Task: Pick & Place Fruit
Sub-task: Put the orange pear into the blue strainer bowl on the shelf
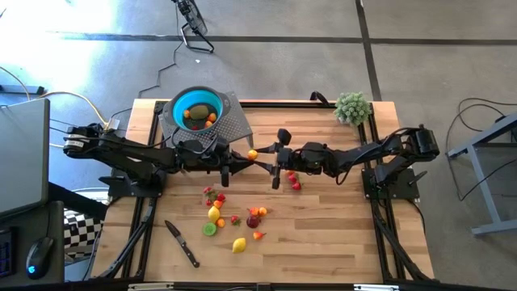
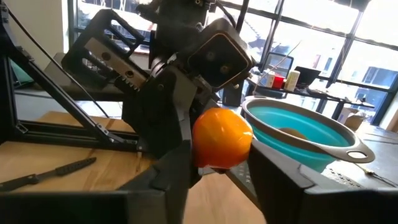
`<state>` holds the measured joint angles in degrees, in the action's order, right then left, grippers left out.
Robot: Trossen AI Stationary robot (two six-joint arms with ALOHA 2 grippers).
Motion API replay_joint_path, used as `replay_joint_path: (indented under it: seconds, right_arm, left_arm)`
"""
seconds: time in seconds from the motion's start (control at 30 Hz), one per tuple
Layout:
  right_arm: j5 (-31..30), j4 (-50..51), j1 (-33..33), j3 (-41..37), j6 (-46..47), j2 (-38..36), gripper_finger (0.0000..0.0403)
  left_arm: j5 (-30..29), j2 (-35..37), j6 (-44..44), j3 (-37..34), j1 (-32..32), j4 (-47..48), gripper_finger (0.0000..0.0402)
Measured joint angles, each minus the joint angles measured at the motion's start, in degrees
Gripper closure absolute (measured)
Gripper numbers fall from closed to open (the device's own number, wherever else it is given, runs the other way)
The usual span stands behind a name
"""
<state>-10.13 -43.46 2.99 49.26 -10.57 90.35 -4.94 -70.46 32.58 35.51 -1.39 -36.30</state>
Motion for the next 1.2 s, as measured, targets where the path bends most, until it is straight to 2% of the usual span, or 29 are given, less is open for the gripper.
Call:
replay_joint_path:
  seconds: [0.23,0.4,0.53,0.7,0.93,1.2]
  right_arm:
    - [-0.6,0.9,0.8,0.0,1.4,-0.4,0.0131]
    - [-10.6,6.6,3.3,0.0,-0.2,-4.7,0.0085]
    - [-19.0,14.5,5.6,0.0,-0.1,-8.3,0.0077]
    - [-25.2,19.5,6.9,0.0,1.1,-9.4,0.0076]
    - [-26.4,20.4,4.6,0.0,4.5,-9.4,0.0077]
    - [-26.4,24.1,0.9,0.0,10.6,-9.3,0.0094]
  left_arm:
    - [-0.2,0.0,-0.7,0.0,0.0,-0.2,0.0401]
    - [-0.1,1.0,-1.9,0.0,0.0,0.7,0.0402]
    - [-0.3,4.2,-4.0,0.0,0.0,2.8,0.0401]
    - [-1.6,10.6,-7.1,0.2,0.8,8.9,0.0401]
    - [-9.7,19.2,-10.8,4.9,4.0,31.7,0.0401]
    - [-17.7,22.3,-13.3,13.1,8.1,53.3,0.0401]
